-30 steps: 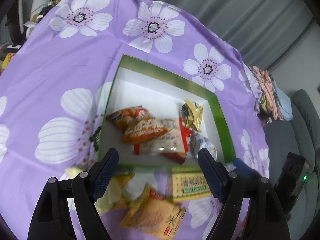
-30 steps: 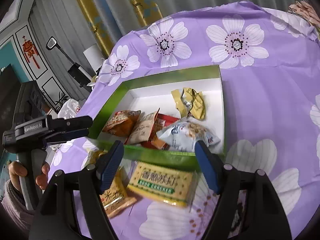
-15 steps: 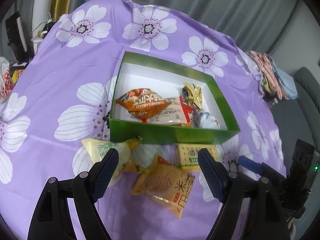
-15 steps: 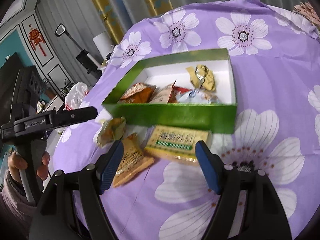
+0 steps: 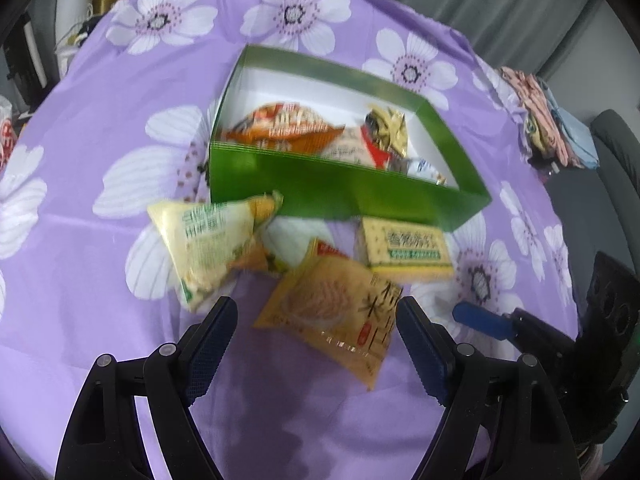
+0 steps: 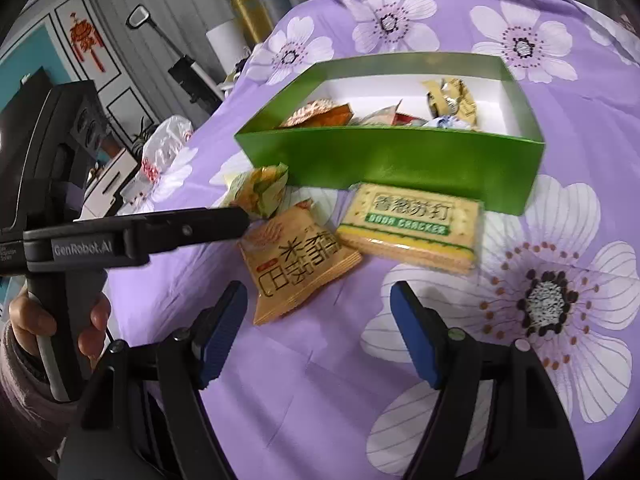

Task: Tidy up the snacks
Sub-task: 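Withdraw the left gripper and move it to the yellow rice cracker bag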

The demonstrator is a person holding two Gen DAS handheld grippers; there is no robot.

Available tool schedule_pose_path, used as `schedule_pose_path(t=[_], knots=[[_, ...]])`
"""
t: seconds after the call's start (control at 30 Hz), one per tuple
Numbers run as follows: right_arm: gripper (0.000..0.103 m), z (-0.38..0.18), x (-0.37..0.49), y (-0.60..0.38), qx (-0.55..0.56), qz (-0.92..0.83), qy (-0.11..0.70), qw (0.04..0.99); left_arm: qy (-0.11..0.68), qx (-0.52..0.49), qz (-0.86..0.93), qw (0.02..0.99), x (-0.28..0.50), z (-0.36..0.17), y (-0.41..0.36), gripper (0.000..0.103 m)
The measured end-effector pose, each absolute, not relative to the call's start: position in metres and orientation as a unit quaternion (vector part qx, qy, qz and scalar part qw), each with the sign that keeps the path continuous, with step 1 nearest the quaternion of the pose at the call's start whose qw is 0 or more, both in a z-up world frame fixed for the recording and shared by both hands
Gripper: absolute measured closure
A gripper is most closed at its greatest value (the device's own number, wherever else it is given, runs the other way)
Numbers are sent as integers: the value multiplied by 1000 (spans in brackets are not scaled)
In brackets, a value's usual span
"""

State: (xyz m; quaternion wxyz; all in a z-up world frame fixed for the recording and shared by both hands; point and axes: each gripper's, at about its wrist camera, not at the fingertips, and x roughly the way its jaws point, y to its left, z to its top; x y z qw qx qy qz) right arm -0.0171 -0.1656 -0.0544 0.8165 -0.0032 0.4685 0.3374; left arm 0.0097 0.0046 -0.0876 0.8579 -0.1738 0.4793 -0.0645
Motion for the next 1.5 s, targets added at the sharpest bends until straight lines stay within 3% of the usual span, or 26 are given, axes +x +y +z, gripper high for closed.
schedule_pose_path(t=[1.5], knots=[[29,-80,-17,-132,-21,355,497,792,519,-158,-117,832,38,-111,-16,22]])
